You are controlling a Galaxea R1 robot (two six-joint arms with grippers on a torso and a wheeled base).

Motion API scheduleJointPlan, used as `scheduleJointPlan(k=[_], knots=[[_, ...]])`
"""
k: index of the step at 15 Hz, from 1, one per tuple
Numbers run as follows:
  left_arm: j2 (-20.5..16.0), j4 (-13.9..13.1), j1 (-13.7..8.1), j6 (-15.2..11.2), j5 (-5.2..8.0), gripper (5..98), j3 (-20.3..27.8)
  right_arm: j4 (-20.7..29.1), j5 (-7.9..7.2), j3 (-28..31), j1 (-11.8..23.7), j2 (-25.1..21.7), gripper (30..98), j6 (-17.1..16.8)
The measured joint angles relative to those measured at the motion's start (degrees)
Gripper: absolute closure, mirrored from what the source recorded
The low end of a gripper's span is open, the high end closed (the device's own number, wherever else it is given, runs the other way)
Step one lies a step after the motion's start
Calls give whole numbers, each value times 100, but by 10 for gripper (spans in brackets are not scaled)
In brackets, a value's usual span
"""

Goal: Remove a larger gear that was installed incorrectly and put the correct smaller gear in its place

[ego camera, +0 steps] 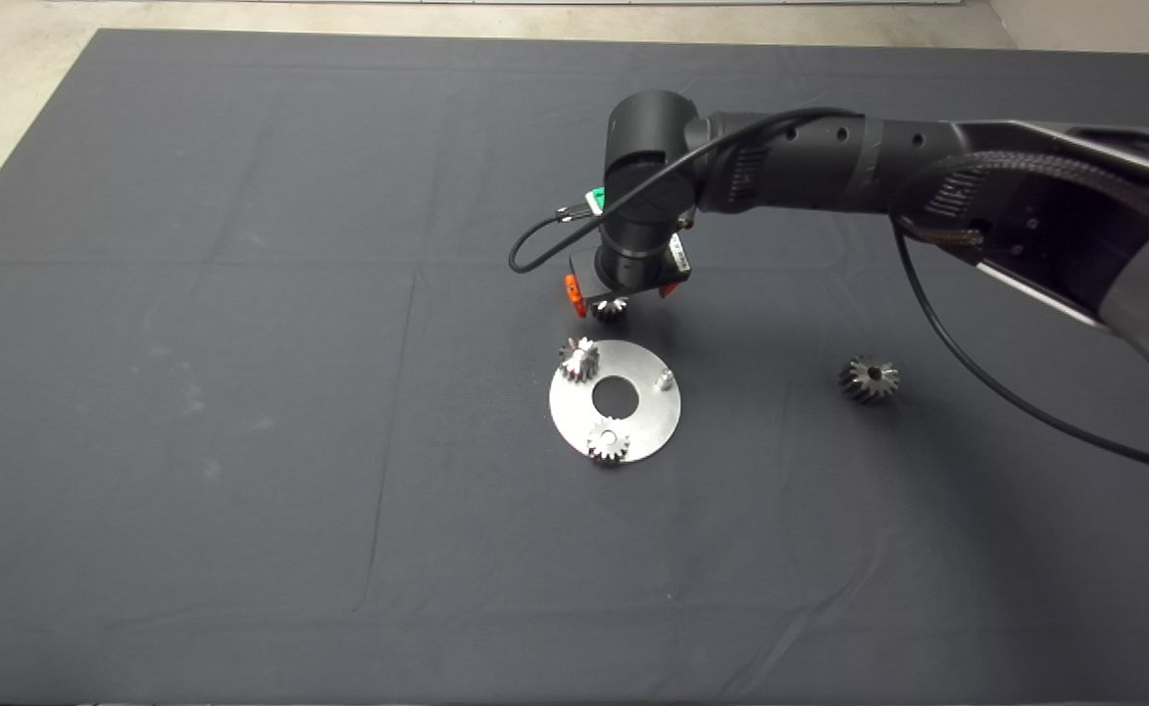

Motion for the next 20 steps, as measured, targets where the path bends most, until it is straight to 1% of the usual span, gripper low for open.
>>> scheduleJointPlan(k=[7,10,13,15,19,20], knots=[[34,3,0,0,2,439,0,-359,0,6,-17,-2,399,5],[96,5,0,-45,0,439,0,-479,-3,17,-66,-2,399,9],[148,7,0,-63,0,439,0,-526,0,22,-174,0,399,26],[158,13,0,-124,-2,439,0,-548,-2,22,-174,-2,399,26],[158,13,0,-124,0,439,0,-566,0,22,-174,-2,400,27],[158,15,1,-124,0,439,0,-568,0,22,-174,-2,416,25]])
